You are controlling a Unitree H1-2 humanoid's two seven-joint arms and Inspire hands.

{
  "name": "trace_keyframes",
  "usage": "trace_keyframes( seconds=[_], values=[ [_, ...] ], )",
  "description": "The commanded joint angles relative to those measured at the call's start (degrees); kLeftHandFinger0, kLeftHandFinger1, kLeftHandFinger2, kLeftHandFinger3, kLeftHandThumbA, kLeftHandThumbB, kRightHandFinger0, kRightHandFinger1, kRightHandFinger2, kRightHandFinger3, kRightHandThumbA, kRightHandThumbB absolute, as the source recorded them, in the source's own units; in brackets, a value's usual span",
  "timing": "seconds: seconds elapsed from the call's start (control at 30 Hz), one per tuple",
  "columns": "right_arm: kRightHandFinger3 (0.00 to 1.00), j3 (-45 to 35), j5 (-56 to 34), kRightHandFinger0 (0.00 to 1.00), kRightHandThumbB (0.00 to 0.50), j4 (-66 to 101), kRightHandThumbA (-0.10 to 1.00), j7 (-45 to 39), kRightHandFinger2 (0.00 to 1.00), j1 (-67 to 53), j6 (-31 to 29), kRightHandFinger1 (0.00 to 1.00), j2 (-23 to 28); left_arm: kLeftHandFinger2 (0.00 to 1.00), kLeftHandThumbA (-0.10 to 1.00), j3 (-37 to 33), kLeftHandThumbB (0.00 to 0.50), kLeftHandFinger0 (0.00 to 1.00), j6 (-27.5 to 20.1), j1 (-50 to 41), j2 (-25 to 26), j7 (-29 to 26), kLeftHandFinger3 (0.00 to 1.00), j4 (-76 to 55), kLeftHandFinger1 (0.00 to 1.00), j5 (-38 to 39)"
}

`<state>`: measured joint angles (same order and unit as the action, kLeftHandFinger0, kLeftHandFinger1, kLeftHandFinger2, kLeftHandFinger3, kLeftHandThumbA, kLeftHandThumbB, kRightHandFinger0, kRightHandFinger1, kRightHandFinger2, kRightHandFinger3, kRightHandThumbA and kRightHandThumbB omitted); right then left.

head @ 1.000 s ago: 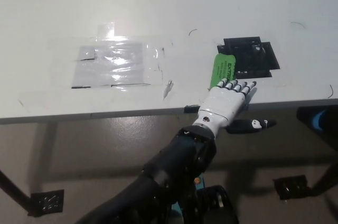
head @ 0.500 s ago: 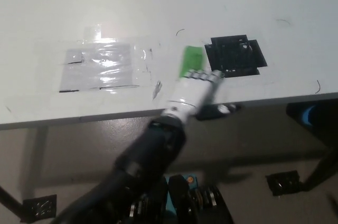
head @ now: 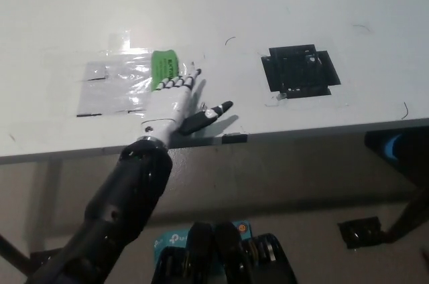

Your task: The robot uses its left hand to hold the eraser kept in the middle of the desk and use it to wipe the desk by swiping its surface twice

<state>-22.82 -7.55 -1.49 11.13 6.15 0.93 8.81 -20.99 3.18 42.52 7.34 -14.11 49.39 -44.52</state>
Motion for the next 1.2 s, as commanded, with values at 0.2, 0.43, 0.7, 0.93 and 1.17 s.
trace_keyframes(
  seconds=[0.2, 0.43, 0.7, 0.93, 1.17],
  values=[
    [1.00, -1.21, 0.49, 1.00, 0.253, 1.72, 1.00, 1.17, 1.00, 0.04, -1.61, 1.00, 1.19, 1.00, 1.00, 5.28, 0.412, 1.00, 6.28, -12.22, 3.80, 7.46, 1.00, 0.80, 1.00, 6.90],
    [1.00, -1.90, -0.76, 1.00, 0.240, 1.94, 1.00, 0.53, 1.00, -0.42, -1.78, 1.00, 1.44, 1.00, 1.00, 7.62, 0.493, 1.00, 5.48, -14.46, 5.13, 7.47, 1.00, -0.91, 1.00, 8.20],
    [1.00, -2.26, -1.02, 1.00, 0.265, 1.67, 1.00, 0.75, 1.00, -0.84, -1.98, 1.00, 0.93, 1.00, 1.00, 7.49, 0.500, 1.00, 5.77, -16.63, 7.13, 7.15, 1.00, -2.20, 1.00, 7.79],
    [1.00, -2.49, -0.88, 1.00, 0.276, 2.03, 1.00, 0.72, 1.00, -1.56, -1.50, 1.00, 1.23, 1.00, 1.00, 6.29, 0.500, 1.00, 5.88, -17.61, 8.46, 7.47, 1.00, -2.42, 1.00, 6.84],
    [1.00, -2.43, -0.94, 1.00, 0.243, 1.79, 1.00, 0.54, 1.00, -1.79, -2.27, 1.00, 1.19, 1.00, 1.00, 4.00, 0.500, 1.00, 5.15, -18.80, 9.66, 8.13, 1.00, -3.96, 1.00, 5.60]
  ],
)
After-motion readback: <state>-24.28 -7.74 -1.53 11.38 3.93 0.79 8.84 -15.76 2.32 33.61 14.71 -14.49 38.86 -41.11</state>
